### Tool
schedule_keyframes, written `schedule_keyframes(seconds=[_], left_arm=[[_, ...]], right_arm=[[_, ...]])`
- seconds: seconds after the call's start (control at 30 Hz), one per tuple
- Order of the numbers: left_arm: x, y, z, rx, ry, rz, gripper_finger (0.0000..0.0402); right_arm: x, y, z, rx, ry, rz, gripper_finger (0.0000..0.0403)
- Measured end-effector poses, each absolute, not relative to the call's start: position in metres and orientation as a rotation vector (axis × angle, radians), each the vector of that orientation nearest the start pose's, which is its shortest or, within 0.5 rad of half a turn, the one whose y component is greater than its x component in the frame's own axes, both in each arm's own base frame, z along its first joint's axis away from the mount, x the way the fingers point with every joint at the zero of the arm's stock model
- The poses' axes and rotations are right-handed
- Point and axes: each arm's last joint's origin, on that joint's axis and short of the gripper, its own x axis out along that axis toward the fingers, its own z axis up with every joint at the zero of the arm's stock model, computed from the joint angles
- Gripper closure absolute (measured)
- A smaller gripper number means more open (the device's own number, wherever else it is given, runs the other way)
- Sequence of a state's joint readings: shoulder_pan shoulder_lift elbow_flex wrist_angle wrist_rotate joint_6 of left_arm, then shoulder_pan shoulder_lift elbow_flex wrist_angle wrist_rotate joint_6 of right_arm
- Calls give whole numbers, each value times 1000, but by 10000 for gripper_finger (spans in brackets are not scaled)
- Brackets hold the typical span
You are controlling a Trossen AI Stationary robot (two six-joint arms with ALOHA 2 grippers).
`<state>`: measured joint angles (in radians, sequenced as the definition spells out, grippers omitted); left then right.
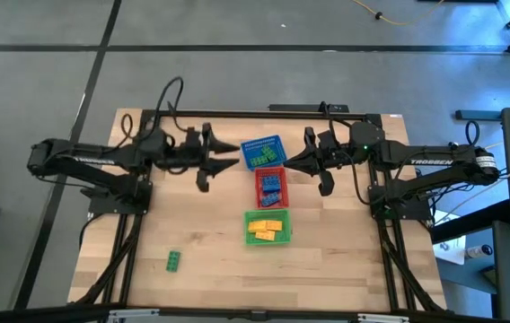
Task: Sort & place blocks by color
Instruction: Put the green game piece into the blue basket
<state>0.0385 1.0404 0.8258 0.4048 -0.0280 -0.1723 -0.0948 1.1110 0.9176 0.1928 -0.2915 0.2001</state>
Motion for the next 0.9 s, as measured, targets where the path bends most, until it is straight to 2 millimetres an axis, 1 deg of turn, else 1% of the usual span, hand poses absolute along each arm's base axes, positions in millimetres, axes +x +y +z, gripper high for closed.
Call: schedule_keyframes(seconds=[0.07, 0.17, 0.33, 0.47, 0.7, 0.73, 0.9], left_arm=[[229, 6, 345, -189, -206, 22, 239], [226, 2, 335, -212, -202, 4, 239], [226, 2, 333, -206, -200, 25, 255], [226, 6, 332, -202, -199, 45, 290], [226, 12, 332, -196, -197, 63, 387], [225, 12, 332, -190, -197, 65, 394], [225, 13, 332, -166, -196, 67, 400]], right_arm=[[250, -16, 352, 200, 20, 196, 402], [250, -15, 352, 200, 20, 196, 402], [250, -15, 352, 200, 21, 196, 402], [250, -15, 352, 200, 21, 196, 402], [250, -15, 352, 202, 21, 197, 402], [250, -15, 352, 203, 21, 196, 402], [250, -15, 352, 203, 22, 197, 402]])
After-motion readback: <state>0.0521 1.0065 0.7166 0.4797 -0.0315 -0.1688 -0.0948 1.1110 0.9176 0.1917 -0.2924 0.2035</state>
